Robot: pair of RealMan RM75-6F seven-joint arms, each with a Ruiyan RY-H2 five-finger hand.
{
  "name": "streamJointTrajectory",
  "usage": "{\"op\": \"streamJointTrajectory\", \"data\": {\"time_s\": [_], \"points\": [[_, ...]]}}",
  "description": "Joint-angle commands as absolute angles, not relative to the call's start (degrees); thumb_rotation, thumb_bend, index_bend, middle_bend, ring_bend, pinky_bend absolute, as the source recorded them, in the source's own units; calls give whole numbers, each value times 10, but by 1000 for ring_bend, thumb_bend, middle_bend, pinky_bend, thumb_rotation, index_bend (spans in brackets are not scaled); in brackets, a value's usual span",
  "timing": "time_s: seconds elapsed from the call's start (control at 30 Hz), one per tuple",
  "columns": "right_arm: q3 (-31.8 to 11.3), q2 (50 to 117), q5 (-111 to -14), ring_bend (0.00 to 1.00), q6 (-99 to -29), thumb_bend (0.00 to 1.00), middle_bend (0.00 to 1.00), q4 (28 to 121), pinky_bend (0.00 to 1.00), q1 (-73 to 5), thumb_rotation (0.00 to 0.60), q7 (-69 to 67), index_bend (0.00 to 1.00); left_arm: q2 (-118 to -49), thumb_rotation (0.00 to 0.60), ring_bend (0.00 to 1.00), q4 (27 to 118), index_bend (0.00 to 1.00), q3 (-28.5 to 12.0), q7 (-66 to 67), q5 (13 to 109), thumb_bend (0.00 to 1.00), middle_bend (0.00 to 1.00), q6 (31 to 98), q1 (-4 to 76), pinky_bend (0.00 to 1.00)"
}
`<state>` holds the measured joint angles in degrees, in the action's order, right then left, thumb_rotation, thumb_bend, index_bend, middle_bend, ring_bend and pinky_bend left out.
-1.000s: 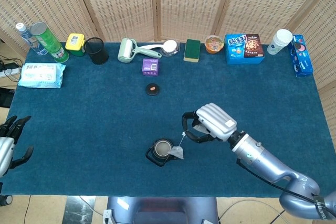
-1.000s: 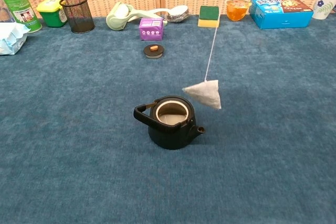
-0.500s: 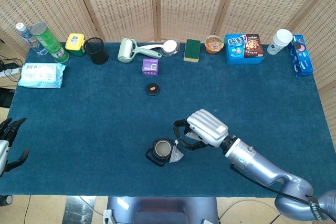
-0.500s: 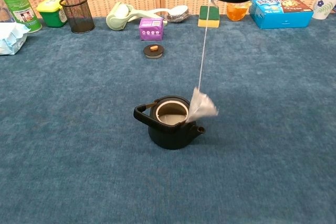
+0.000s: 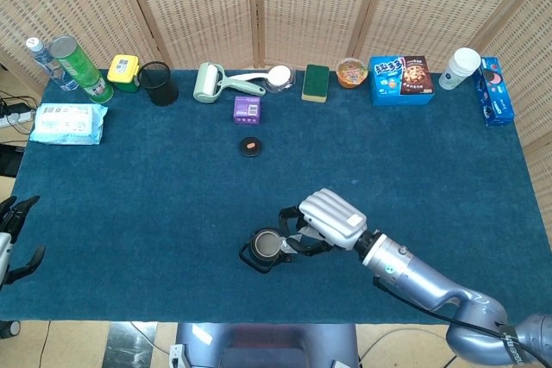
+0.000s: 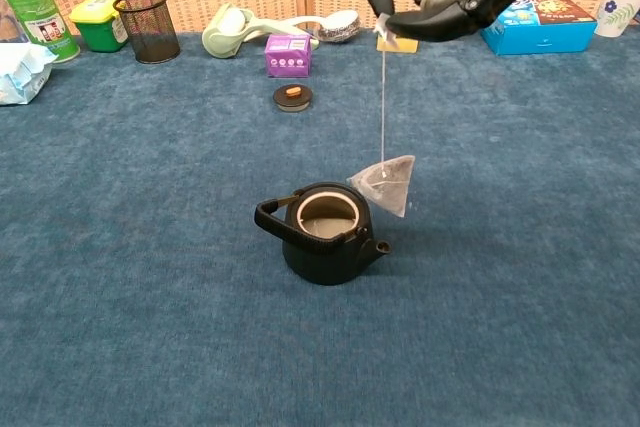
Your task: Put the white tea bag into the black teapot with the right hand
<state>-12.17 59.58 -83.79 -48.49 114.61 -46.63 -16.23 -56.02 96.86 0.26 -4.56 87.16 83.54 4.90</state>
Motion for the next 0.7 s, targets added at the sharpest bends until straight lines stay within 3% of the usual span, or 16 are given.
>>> {"op": "streamJointTrajectory", "data": {"time_s": [0.03,0.7], "points": [[-121,602,-830,1000,-479,524,1000,1142,1000,-471,600,-158,658,-561,600,0,966,34,3,-48,872,454,137,836,48,119],[-122,639,-770,1000,-461,523,1000,1131,1000,-489,600,-108,660,-564,600,0,930,34,7,-85,875,453,137,842,36,119]]}}
